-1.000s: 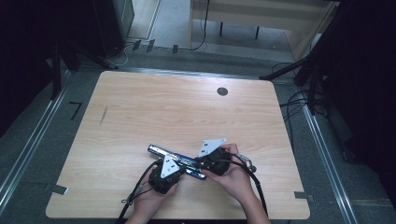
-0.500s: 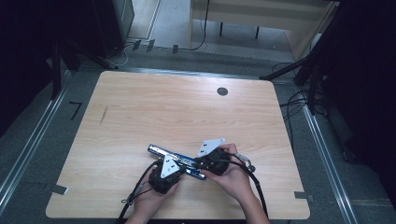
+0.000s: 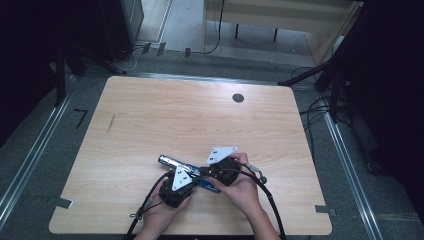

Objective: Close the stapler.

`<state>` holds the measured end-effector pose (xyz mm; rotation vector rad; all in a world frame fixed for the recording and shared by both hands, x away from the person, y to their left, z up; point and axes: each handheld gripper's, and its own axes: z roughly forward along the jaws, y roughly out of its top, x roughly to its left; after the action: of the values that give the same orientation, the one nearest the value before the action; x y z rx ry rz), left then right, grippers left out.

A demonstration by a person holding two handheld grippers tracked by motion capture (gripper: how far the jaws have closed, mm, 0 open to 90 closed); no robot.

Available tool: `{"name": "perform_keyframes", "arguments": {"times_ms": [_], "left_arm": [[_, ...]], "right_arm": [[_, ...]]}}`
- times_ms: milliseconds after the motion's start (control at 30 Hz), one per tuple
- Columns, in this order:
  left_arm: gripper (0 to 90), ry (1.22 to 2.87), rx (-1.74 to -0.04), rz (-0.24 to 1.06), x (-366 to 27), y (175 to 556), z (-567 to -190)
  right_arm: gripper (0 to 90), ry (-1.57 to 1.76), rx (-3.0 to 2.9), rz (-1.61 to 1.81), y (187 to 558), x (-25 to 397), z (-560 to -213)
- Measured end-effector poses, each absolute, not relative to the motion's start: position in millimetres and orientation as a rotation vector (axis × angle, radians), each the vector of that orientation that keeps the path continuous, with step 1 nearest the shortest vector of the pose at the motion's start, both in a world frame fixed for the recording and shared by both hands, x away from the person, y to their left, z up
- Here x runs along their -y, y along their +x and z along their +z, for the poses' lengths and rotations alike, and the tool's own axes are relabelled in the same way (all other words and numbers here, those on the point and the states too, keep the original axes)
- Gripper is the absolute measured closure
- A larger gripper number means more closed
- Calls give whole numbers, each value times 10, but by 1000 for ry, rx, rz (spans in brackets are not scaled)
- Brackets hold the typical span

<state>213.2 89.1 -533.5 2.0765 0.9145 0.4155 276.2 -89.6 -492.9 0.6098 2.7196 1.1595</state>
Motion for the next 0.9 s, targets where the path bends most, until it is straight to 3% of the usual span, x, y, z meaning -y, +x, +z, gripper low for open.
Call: {"name": "perform_keyframes", "arguments": {"times_ms": [900], "left_arm": [[900,2077,-915,412,-894,2133,-5333]], "right_arm": [[900,626,-2730,1132,2754,957,-5007]]}}
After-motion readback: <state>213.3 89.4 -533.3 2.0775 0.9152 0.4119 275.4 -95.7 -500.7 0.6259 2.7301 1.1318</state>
